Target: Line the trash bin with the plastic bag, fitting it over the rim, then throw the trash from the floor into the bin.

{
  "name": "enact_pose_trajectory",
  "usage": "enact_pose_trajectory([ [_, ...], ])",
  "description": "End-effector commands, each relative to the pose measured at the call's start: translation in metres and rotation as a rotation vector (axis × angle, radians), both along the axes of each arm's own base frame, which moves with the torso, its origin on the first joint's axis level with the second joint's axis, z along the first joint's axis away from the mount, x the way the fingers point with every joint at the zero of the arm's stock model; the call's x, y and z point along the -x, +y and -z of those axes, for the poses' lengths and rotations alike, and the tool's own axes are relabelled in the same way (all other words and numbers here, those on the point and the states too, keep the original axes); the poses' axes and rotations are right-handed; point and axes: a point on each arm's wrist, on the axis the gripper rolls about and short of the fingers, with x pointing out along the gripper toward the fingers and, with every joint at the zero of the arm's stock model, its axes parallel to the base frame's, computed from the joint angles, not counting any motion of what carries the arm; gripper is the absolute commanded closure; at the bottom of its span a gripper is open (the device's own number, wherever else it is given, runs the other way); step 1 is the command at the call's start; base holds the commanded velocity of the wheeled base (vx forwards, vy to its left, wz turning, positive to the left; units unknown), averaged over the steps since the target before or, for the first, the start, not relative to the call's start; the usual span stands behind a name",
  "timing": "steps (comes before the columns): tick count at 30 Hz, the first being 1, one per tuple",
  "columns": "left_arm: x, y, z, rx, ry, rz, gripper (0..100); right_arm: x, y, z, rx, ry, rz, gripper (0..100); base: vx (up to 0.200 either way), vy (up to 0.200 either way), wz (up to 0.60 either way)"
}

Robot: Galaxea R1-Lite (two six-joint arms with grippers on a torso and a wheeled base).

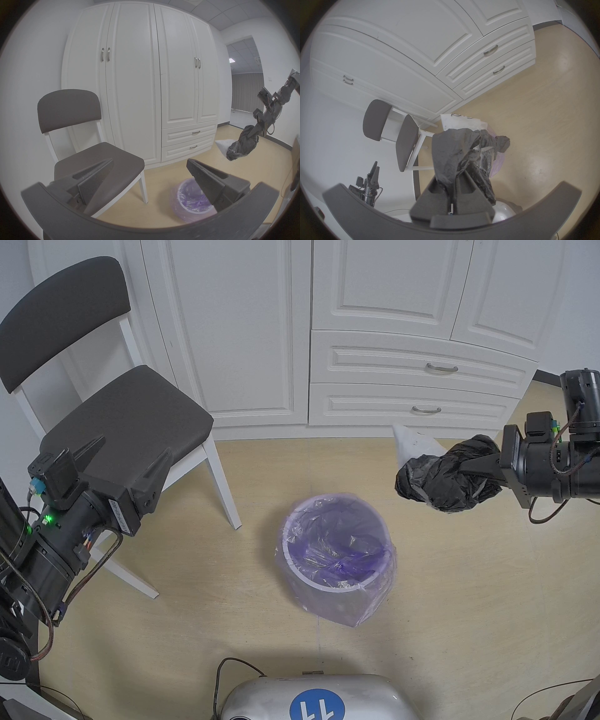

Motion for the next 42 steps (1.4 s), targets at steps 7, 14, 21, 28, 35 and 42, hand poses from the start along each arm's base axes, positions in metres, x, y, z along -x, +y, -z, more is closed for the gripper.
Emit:
enact_pose_trajectory([
  [7, -0.001, -0.001, -0.002, 0.001, -0.006, -0.003, 0, -0.01, 0.054, 0.023, 0.169, -0.003, -0.029, 100, 0.0, 0.0, 0.0],
  [14, -0.002, -0.002, -0.001, -0.003, -0.001, 0.003, 0, -0.037, 0.099, 0.043, 0.344, 0.075, -0.074, 100, 0.0, 0.0, 0.0],
  [21, -0.002, -0.001, -0.001, -0.003, -0.001, 0.0, 0, -0.056, 0.127, 0.049, 0.254, 0.124, 0.099, 100, 0.0, 0.0, 0.0],
  [28, -0.006, -0.004, 0.002, -0.012, 0.01, 0.003, 0, -0.056, 0.12, 0.058, 0.244, 0.172, 0.089, 100, 0.0, 0.0, 0.0],
  [35, -0.004, -0.003, 0.0, -0.007, 0.001, 0.0, 0, -0.051, 0.124, 0.065, 0.249, 0.198, 0.033, 100, 0.0, 0.0, 0.0],
  [42, -0.006, -0.002, 0.001, -0.01, 0.008, -0.011, 0, -0.055, 0.131, 0.086, 0.311, 0.232, 0.004, 100, 0.0, 0.0, 0.0],
])
